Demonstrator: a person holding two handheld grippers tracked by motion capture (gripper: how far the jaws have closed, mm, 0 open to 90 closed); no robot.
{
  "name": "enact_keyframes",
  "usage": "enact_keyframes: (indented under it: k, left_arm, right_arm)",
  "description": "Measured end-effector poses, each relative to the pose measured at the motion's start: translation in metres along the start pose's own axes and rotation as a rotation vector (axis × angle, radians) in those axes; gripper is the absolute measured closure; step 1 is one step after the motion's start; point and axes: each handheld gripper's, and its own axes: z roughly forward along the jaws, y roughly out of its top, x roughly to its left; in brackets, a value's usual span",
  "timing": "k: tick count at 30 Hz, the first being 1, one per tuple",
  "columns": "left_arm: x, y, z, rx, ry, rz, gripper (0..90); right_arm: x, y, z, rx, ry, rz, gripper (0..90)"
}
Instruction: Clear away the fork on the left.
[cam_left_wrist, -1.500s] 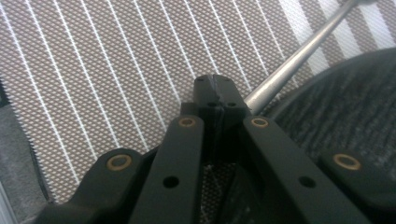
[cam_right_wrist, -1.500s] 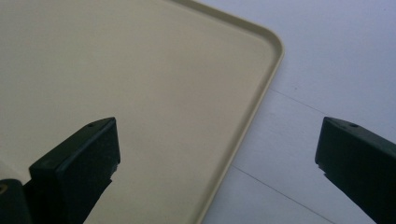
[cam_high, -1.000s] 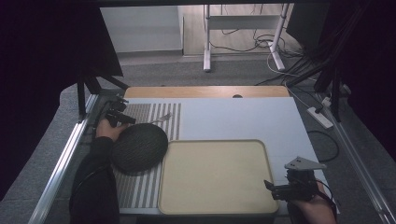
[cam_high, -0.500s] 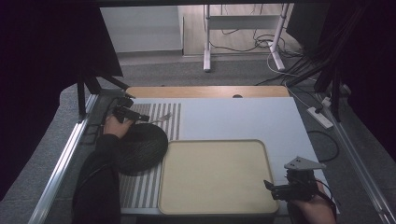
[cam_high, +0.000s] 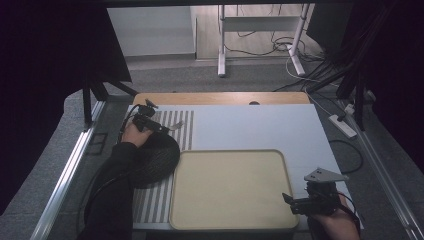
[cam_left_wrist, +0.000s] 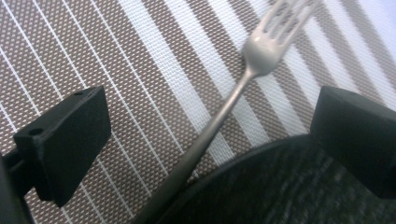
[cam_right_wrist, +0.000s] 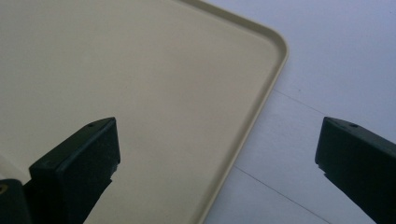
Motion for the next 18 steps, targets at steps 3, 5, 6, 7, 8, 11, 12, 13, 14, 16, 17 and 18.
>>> enact_keyframes:
  k: [3, 5, 6, 7, 8, 11, 12, 13, 14, 16, 17, 18]
  left_arm:
    - [0.000, 0.002, 0.004, 0.009, 0.009, 0.004, 0.0]
    - [-0.001, 0.003, 0.007, 0.018, 0.023, 0.004, 0.3]
    - [-0.001, 0.004, 0.008, 0.020, 0.032, 0.007, 0.8]
    - [-0.002, 0.004, 0.010, 0.025, 0.039, 0.009, 1.4]
    - [-0.002, 0.005, 0.011, 0.027, 0.043, 0.010, 2.4]
    - [-0.005, 0.007, 0.012, 0.034, 0.082, 0.036, 8.3]
    - [-0.006, 0.007, 0.011, 0.039, 0.108, 0.055, 10.9]
    - [-0.006, 0.007, 0.011, 0.034, 0.112, 0.064, 14.9]
    - [-0.006, 0.007, 0.011, 0.033, 0.109, 0.069, 15.2]
    - [-0.004, 0.008, 0.010, 0.035, 0.107, 0.081, 16.3]
    - [-0.003, 0.008, 0.009, 0.034, 0.107, 0.078, 19.7]
    - [-0.001, 0.008, 0.008, 0.034, 0.105, 0.081, 22.8]
  right_arm:
    - [0.000, 0.000, 0.000, 0.000, 0.001, 0.000, 0.5]
    - [0.000, 0.000, 0.000, 0.000, 0.001, -0.001, 0.5]
    - [0.000, 0.000, 0.000, 0.000, 0.001, -0.001, 0.5]
    - [0.000, 0.000, 0.000, 0.001, 0.000, -0.002, 0.5]
    - [0.000, 0.000, 0.000, 0.001, 0.000, -0.003, 0.4]
    - [0.000, 0.000, 0.000, 0.001, 0.000, -0.003, 0.4]
    - [0.000, 0.000, 0.000, 0.001, 0.000, -0.003, 0.4]
    - [0.000, 0.000, 0.000, 0.001, 0.000, -0.002, 0.4]
    - [0.000, 0.000, 0.000, 0.000, 0.001, -0.002, 0.4]
    - [0.000, 0.000, 0.000, 0.002, 0.000, -0.003, 0.4]
    - [0.000, 0.000, 0.000, 0.002, 0.000, -0.003, 0.5]
    - [0.000, 0.000, 0.000, 0.001, 0.002, -0.002, 0.4]
